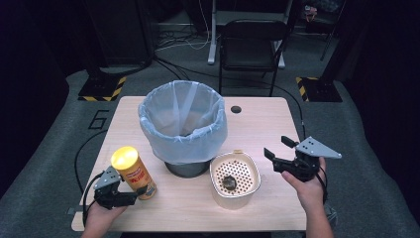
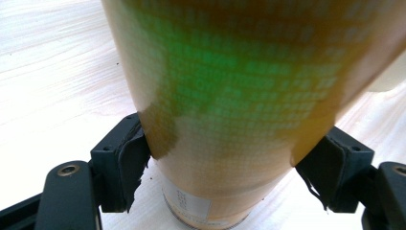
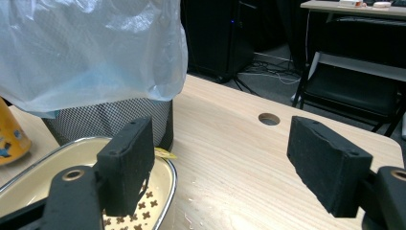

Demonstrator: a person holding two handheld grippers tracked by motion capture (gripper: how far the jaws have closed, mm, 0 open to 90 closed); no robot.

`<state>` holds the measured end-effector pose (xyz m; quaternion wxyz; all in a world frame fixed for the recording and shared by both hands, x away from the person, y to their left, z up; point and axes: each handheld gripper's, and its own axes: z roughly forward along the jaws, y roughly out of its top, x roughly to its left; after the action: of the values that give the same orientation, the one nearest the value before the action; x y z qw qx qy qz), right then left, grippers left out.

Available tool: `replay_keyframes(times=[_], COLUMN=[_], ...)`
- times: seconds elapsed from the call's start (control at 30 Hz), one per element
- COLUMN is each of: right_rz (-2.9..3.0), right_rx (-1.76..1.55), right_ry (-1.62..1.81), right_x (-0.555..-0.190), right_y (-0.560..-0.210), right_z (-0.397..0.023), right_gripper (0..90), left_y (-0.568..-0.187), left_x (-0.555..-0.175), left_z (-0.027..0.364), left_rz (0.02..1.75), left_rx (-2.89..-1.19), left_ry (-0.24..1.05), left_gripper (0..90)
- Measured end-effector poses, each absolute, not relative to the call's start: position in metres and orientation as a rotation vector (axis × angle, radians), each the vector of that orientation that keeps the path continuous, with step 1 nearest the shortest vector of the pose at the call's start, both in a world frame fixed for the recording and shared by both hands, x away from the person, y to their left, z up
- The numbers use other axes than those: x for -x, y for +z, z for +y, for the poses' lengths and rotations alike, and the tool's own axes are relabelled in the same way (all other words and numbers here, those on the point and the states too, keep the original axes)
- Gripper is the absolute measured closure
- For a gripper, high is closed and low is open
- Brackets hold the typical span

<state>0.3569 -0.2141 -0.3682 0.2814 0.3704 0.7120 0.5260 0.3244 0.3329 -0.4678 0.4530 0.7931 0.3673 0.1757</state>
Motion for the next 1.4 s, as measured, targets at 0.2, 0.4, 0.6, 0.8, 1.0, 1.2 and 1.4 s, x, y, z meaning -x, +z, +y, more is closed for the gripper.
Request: replay_keyframes(times=[0.2, 0.4, 0.6, 0.8, 1.0, 1.2, 1.4], right_rz=[1.901, 1.894, 1.892, 1.889, 1.893, 1.893, 1.901], right_rx=[-1.012, -1.016, -1.011, -1.025, -1.034, -1.049, -1.044], right_ry=[1.406, 1.416, 1.418, 1.417, 1.413, 1.411, 1.411], right_x=[-0.359, -0.358, -0.356, -0.358, -0.359, -0.360, -0.361], right_y=[-0.370, -0.370, -0.368, -0.369, -0.372, -0.374, -0.376], right_z=[-0.218, -0.220, -0.218, -0.219, -0.220, -0.221, -0.221], right_gripper=[24.2, 24.2, 24.3, 24.5, 24.5, 24.6, 24.6], left_y=[-0.452, -0.427, -0.397, -0.369, -0.344, -0.322, -0.304], left_x=[-0.326, -0.325, -0.321, -0.315, -0.313, -0.314, -0.314], left_z=[0.334, 0.331, 0.330, 0.334, 0.337, 0.334, 0.330], left_rz=[0.896, 0.900, 0.878, 0.880, 0.873, 0.853, 0.825], left_rx=[-1.989, -1.994, -1.996, -2.004, -2.004, -2.028, -2.035], left_ry=[0.402, 0.361, 0.343, 0.319, 0.320, 0.325, 0.312], left_gripper=[23.8, 23.8, 23.8, 23.9, 23.9, 23.9, 23.8])
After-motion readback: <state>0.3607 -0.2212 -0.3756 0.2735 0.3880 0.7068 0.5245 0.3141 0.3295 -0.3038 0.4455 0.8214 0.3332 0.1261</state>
